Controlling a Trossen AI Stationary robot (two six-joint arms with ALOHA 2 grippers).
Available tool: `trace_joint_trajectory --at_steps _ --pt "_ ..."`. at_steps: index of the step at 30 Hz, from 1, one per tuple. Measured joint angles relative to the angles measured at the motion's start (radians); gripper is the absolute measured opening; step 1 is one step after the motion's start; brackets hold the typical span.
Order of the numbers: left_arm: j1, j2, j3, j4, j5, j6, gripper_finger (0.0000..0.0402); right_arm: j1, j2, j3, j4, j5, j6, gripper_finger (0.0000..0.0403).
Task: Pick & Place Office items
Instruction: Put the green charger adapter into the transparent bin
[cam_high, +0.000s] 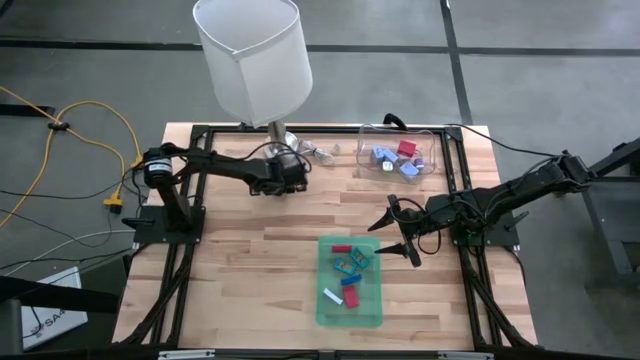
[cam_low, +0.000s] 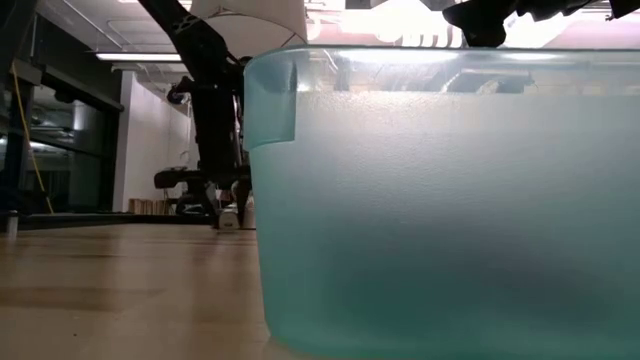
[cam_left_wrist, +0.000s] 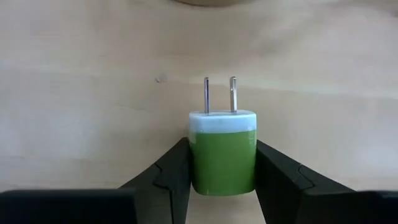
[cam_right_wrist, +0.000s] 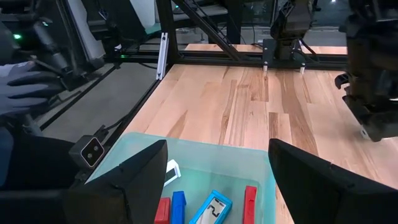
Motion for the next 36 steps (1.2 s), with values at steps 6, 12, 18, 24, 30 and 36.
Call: trace_joint_trajectory --at_steps 6,12,18,24,30,36 --pt "-0.075 -0.073 0.000 0.028 -0.048 0.077 0.0135 0.000 0.000 0.000 0.000 0.000 0.000 0.0267" --pt "-0.161 -0.151 0.000 0.072 -0.123 0.200 0.0134 0.000 0.000 0.000 -0.001 0.000 0.000 0.0267" --pt "-0.215 -0.190 0.000 0.186 -0.135 0.382 0.0134 0.000 0.000 0.000 0.000 0.000 0.000 0.0267" --pt "-0.248 -0.191 0.000 0.368 -0.056 0.632 0.0134 0.000 0.000 0.000 0.000 0.000 0.000 0.0267" --pt "-0.285 -0.189 0.000 0.484 0.016 0.824 0.0134 0.000 0.000 0.000 0.000 0.000 0.000 0.0267" --pt "-0.332 -0.189 0.000 0.558 0.018 0.977 0.0134 0.000 0.000 0.000 0.000 0.000 0.000 0.0267"
